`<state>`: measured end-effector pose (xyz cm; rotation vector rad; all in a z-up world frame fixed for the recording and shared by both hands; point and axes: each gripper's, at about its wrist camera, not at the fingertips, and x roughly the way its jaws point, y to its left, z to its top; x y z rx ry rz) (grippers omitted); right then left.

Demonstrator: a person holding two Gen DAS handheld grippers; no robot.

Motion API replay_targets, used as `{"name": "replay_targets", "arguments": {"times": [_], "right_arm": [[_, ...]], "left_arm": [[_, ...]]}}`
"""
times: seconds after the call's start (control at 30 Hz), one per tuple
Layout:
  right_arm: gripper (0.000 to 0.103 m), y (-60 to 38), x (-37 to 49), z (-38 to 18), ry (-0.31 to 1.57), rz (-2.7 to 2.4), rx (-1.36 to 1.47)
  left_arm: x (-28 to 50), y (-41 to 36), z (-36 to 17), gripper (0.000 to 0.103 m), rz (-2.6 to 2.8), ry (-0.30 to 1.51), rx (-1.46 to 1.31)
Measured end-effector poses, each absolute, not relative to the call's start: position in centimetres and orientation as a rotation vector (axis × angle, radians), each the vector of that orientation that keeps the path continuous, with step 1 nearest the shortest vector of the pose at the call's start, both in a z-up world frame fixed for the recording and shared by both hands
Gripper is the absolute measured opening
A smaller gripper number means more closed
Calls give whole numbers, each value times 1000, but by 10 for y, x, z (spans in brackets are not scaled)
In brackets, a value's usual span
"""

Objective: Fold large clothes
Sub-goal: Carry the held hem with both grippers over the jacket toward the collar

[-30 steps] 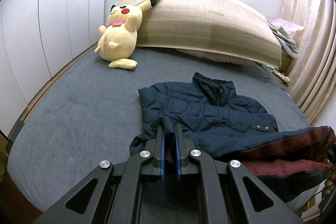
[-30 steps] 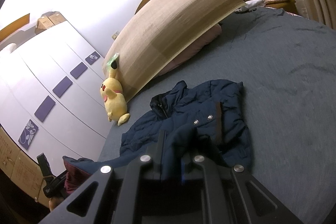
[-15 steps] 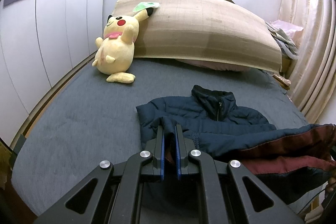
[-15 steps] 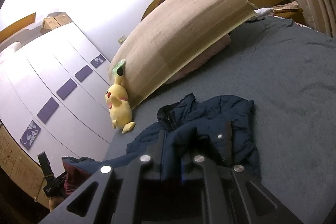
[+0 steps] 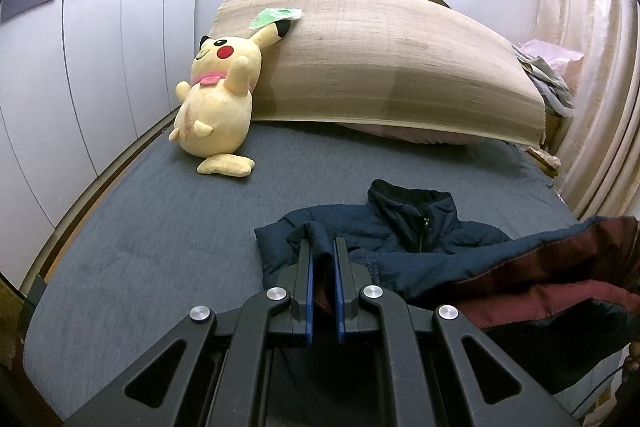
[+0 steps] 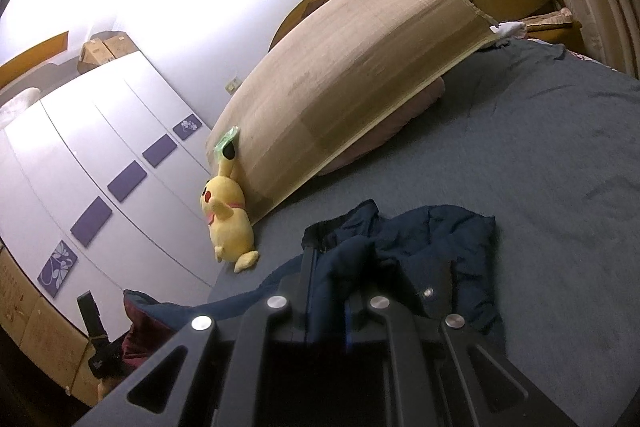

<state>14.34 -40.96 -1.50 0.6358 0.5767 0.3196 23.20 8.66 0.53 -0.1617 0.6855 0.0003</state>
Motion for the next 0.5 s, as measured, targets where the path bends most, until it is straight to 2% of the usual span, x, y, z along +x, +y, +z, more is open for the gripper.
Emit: {"name": "replay_targets", "arguments": {"times": [0.5], "right_arm": [[11, -405, 191, -21, 595, 291, 633]], "left_arm": [[276, 83, -8, 9, 4, 718, -125]]}}
